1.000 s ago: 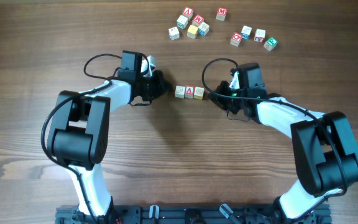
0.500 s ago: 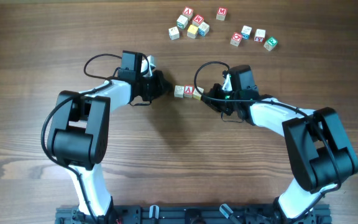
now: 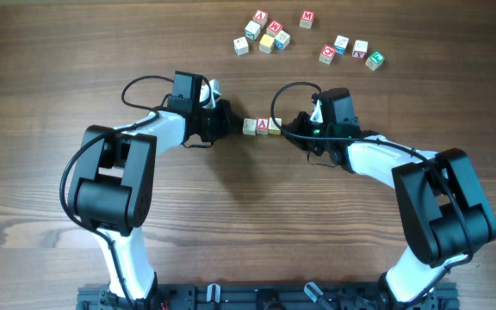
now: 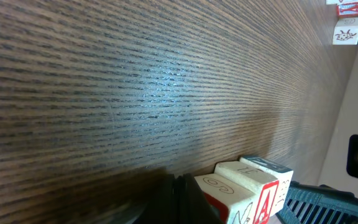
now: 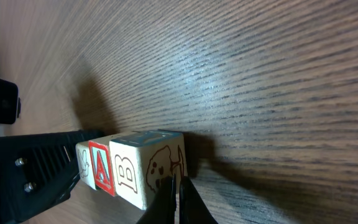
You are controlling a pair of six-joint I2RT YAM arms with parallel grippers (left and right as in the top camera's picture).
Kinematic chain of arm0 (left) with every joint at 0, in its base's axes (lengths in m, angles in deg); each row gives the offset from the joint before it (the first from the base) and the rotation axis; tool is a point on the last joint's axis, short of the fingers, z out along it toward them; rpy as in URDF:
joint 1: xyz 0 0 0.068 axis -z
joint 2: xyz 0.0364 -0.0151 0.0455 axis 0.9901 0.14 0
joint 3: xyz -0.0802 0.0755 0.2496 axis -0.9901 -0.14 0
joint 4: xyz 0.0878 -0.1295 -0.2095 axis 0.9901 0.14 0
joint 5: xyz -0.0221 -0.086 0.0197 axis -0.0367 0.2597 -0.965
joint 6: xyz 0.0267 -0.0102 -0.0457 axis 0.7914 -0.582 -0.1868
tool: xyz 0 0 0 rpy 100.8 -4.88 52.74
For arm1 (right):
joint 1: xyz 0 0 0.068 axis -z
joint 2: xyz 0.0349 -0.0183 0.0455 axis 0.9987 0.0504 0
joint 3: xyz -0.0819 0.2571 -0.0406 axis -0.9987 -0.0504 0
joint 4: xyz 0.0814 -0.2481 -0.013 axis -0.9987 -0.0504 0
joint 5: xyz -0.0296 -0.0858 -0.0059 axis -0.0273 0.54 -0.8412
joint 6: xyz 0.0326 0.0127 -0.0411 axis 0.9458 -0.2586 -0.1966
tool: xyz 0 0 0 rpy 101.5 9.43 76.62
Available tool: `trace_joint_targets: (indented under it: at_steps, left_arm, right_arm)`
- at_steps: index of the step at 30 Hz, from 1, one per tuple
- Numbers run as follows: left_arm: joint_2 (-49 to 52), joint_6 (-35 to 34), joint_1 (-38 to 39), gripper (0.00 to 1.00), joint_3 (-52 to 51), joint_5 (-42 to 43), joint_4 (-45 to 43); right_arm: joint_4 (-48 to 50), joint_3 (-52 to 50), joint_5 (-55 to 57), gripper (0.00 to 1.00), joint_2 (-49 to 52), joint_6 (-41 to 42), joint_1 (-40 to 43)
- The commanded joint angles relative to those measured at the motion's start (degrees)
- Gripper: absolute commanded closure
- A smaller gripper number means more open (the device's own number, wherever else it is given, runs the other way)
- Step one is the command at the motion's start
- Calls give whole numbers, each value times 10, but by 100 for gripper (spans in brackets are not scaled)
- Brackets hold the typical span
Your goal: Form a horizontal line
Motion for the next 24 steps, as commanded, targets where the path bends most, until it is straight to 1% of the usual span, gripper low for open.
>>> trace_joint_targets:
  at_steps: [1, 4, 8, 15, 19, 23, 24]
  left_arm:
    - [35, -2, 13, 96, -14, -23, 16]
    - [35, -2, 13, 96, -14, -23, 16]
    - [35, -2, 13, 96, -14, -23, 17]
    - [35, -2, 13, 96, -14, -23, 17]
    - [35, -2, 13, 96, -14, -23, 17]
    - [35, -2, 13, 96, -14, -23, 17]
    - [35, -2, 13, 96, -14, -23, 17]
  right_arm:
    - [13, 3, -9, 94, 11, -10, -3]
    - [19, 3, -10, 94, 11, -12, -3]
    - [1, 3, -10, 94, 13, -20, -3]
    - [-29, 3, -1, 95, 13, 5, 2]
    - [-30, 3, 1, 95, 13, 5, 7]
    - [-30, 4, -7, 95, 13, 0, 14]
    - [-31, 7, -11, 95, 13, -12, 14]
